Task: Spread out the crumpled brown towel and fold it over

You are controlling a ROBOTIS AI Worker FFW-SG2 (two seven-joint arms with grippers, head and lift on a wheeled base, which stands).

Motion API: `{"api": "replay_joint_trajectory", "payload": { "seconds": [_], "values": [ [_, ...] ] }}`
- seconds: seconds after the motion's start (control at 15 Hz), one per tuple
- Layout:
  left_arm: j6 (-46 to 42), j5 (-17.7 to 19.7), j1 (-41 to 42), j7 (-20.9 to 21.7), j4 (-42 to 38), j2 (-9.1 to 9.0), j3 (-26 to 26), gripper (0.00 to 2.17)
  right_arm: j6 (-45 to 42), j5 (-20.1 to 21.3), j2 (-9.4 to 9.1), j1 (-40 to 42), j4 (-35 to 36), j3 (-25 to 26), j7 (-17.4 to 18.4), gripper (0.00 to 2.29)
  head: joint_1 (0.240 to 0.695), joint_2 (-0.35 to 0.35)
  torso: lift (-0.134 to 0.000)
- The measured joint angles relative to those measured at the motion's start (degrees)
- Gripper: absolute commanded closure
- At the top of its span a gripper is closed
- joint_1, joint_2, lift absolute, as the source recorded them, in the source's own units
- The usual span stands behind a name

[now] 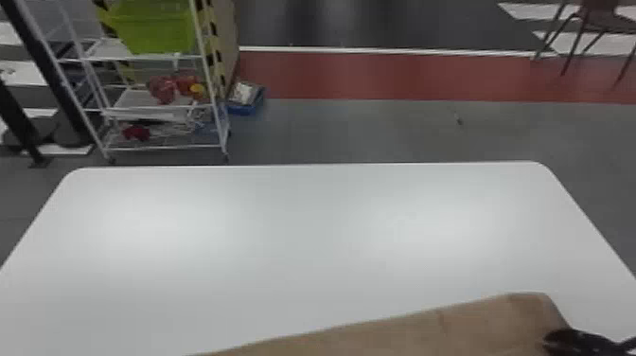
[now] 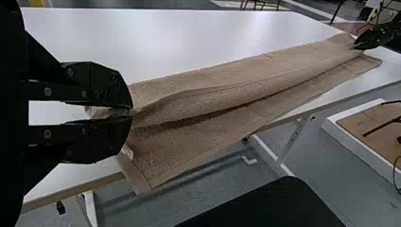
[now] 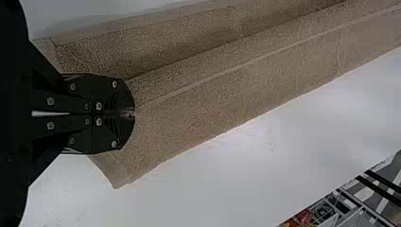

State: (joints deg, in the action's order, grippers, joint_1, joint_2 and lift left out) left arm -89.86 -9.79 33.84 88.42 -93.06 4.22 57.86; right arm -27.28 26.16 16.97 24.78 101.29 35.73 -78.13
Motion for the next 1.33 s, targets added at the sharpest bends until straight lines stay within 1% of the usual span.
{"api": "replay_joint_trajectory", "payload": {
  "seconds": [0.07, 0.27, 0.47, 0.6, 0.73, 0.8, 0.87, 0.93, 1.0, 1.13, 1.2, 1.33],
  "values": [
    [0.0, -0.1, 0.0, 0.0, 0.0, 0.00, 0.0, 0.08, 0.0, 0.0, 0.00, 0.0, -0.1, 0.0, 0.0, 1.38, 0.695, -0.028, -0.122],
    [0.0, -0.3, 0.6, 1.4, 0.1, -0.02, 0.1, 0.08, -0.6, -0.3, 0.00, 0.2, -0.4, 0.4, 0.0, 1.38, 0.695, -0.030, -0.122],
    [0.0, -0.6, 0.9, 1.5, 0.1, -0.07, 0.9, 0.08, -0.9, -0.4, 0.00, 0.4, -0.7, 0.4, 0.0, 1.38, 0.695, -0.018, -0.122],
    [0.0, -0.6, 0.6, 1.5, 0.6, 0.34, 2.6, 0.07, -1.4, -0.6, 0.00, 0.6, -0.8, 0.5, 0.0, 1.37, 0.695, 0.010, -0.122],
    [0.0, -0.4, -1.3, 1.6, 2.5, 1.49, 5.2, 0.07, -3.3, -1.1, 0.04, 0.9, -0.9, 1.1, 0.0, 1.33, 0.695, 0.060, -0.122],
    [0.0, -0.2, -2.2, 1.6, 3.3, 1.97, 5.9, 0.07, -3.9, -1.2, 0.07, 1.1, -0.9, 1.5, 0.0, 0.90, 0.695, 0.097, -0.122],
    [0.0, -0.1, -2.9, 1.6, 3.9, 2.30, 6.3, 0.07, -4.8, -1.5, 0.08, 1.4, -1.2, 2.0, 0.0, 0.37, 0.695, 0.103, -0.122],
    [0.0, -0.1, -3.4, 1.6, 4.1, 2.40, 6.4, 0.07, -6.0, -1.9, 0.08, 1.8, -1.5, 2.7, 0.0, 0.07, 0.695, 0.102, -0.122],
    [0.0, -0.4, -4.0, 1.5, 4.4, 2.47, 6.4, 0.07, -7.3, -2.6, 0.08, 2.5, -1.9, 3.7, 0.0, 0.00, 0.695, 0.096, -0.122],
    [0.0, -0.8, -4.9, 1.5, 5.0, 2.55, 6.2, 0.07, -8.3, -3.7, 0.08, 3.5, -2.2, 5.4, 0.0, 0.01, 0.695, 0.072, -0.122],
    [0.0, -1.0, -5.3, 1.5, 5.2, 2.65, 6.1, 0.07, -9.1, -4.8, 0.08, 3.9, -2.3, 6.6, 0.0, 0.04, 0.695, 0.044, -0.122],
    [0.0, -1.2, -5.8, 1.4, 5.5, 2.71, 5.8, 0.07, -9.8, -7.7, 0.06, 4.7, -2.4, 8.7, 0.0, 0.05, 0.695, 0.020, -0.122]
  ]
}}
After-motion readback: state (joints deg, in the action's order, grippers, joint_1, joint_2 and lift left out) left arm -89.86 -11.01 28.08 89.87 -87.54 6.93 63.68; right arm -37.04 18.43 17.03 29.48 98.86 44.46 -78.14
